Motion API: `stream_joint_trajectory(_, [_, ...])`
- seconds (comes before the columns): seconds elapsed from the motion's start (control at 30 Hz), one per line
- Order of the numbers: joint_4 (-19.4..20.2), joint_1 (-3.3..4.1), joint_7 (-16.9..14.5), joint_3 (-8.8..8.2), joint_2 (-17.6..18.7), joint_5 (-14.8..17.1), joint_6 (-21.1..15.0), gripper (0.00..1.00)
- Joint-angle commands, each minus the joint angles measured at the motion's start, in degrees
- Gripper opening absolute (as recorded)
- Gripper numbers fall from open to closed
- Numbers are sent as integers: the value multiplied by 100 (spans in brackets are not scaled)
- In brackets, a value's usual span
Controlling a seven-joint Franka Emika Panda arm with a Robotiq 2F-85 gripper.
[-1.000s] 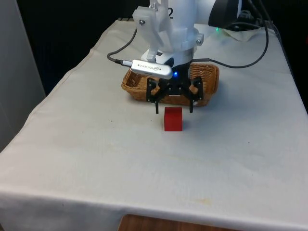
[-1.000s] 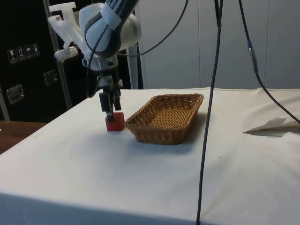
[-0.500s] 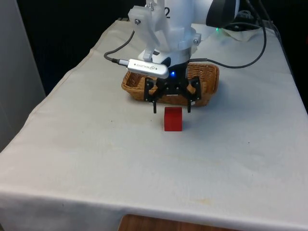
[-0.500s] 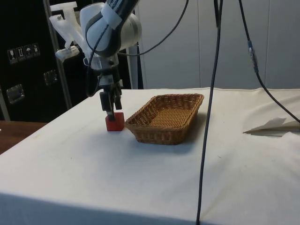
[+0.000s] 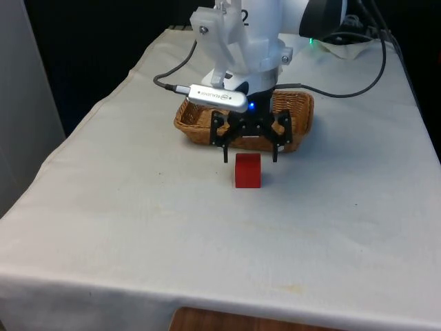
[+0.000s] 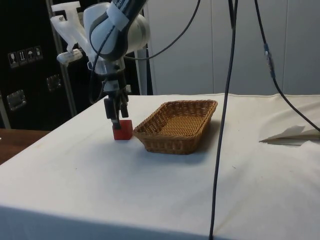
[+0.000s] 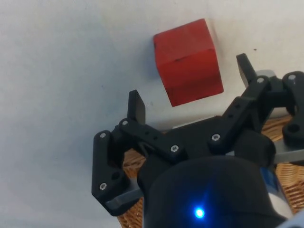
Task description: Pick up the cube and place it into the basket.
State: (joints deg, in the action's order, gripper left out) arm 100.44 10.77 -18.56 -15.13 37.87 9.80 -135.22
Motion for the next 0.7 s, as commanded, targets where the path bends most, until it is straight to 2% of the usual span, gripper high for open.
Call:
stream_joint_trajectory(0.0, [-11, -11, 6, 17, 17, 34, -6, 100])
stream_joint_trajectory(0.2, [-6, -17, 0, 17, 23, 46, -6, 100])
stream_joint_trajectory(0.23, [6, 0, 6, 0, 11, 17, 0, 100])
stream_joint_trajectory(0.5, [-23, -34, -17, 40, 103, 120, -34, 100])
stream_joint_trajectory(0.53, [6, 0, 6, 0, 74, 74, -6, 100])
stream_joint_trajectory(0.57, [-29, -34, -23, 46, 120, 138, -34, 100])
stream_joint_trajectory(0.67, [-80, -40, -40, 46, 195, 195, -40, 100])
